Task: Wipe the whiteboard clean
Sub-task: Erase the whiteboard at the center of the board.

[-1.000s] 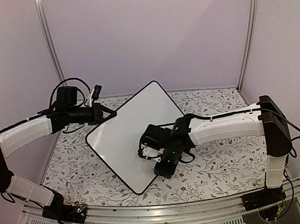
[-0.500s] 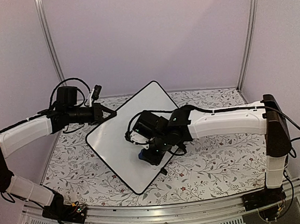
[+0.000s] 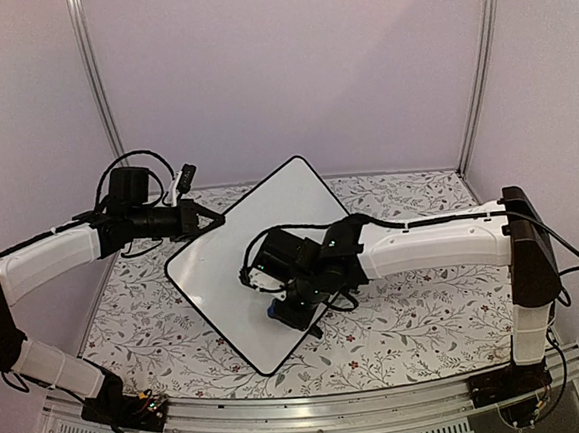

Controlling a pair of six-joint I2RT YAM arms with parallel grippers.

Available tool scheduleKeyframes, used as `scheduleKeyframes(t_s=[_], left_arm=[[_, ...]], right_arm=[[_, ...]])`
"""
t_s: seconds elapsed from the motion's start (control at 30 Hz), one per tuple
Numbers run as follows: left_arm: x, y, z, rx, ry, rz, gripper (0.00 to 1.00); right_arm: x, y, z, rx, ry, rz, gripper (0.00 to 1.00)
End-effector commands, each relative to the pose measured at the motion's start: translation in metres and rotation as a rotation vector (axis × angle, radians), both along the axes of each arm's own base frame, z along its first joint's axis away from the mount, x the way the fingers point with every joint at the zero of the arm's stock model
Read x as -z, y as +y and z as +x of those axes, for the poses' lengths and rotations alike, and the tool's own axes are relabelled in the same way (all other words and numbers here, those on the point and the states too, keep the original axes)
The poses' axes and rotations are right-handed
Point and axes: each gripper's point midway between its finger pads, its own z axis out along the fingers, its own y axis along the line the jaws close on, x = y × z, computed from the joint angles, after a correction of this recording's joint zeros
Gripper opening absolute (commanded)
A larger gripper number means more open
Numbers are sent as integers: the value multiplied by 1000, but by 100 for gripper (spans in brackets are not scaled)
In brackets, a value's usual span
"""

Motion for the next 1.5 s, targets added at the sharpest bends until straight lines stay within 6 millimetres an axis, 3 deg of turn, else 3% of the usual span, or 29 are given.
scheduleKeyframes(t_s=[0.0,0.33,0.43,0.77,0.93,1.07,1.23,1.47], left_arm=[[10,13,9,-64,5,39,0],[11,14,9,-65,9,37,0],[11,13,9,-65,9,37,0],[11,13,9,-65,10,36,0],[11,14,9,-68,8,39,0],[10,14,9,-66,5,37,0],[9,14,8,-64,6,33,0],[9,14,8,-63,7,31,0]], right_arm=[[42,-23,-18,-9,67,-124,8],[58,-49,-23,9,85,-233,8],[58,-49,-21,8,76,-239,8],[-9,20,-2,-50,-99,-4,8],[-22,38,10,-46,-160,30,8],[-2,31,9,-54,-149,-27,8],[29,5,2,-40,-89,-118,8],[44,-29,-8,-20,-17,-191,8]])
